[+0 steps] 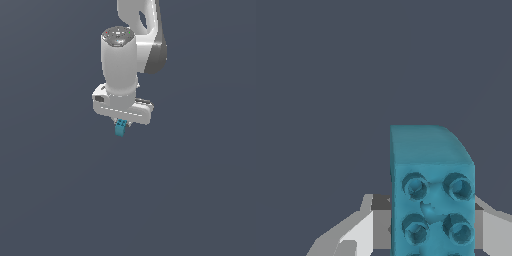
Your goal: Pick up the object and move it to a goal position.
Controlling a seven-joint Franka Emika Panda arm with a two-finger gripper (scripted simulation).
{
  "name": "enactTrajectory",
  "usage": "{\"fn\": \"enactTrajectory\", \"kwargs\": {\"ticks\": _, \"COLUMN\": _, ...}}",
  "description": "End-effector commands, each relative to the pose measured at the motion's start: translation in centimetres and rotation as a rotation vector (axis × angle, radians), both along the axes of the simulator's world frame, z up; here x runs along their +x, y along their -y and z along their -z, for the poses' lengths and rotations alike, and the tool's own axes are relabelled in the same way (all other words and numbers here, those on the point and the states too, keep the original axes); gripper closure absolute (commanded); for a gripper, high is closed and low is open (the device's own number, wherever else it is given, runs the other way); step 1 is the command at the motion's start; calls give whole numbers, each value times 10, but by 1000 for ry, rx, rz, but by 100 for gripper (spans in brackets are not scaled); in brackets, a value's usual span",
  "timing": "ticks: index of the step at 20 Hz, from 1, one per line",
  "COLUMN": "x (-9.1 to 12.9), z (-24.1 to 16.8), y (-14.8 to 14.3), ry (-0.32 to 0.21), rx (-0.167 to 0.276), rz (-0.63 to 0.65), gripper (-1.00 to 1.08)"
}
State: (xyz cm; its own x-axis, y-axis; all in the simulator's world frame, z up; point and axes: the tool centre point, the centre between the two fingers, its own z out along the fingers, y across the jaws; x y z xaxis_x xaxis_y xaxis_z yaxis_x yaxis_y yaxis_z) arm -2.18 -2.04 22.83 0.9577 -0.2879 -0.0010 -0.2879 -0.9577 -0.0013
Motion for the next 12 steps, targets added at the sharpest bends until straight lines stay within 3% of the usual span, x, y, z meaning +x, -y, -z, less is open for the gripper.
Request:
{"fn": "enactTrajectory", "kwargs": {"ticks": 1, "x": -7, "z": -25, "y": 13, "ry": 0, "rx": 0, "rz": 0, "gripper": 108}}
{"fn": "enactTrajectory", "kwargs": {"ticks": 12, "x": -25, "z": -99, "y": 52, "ry": 1, "rx": 0, "rz": 0, "gripper": 108}}
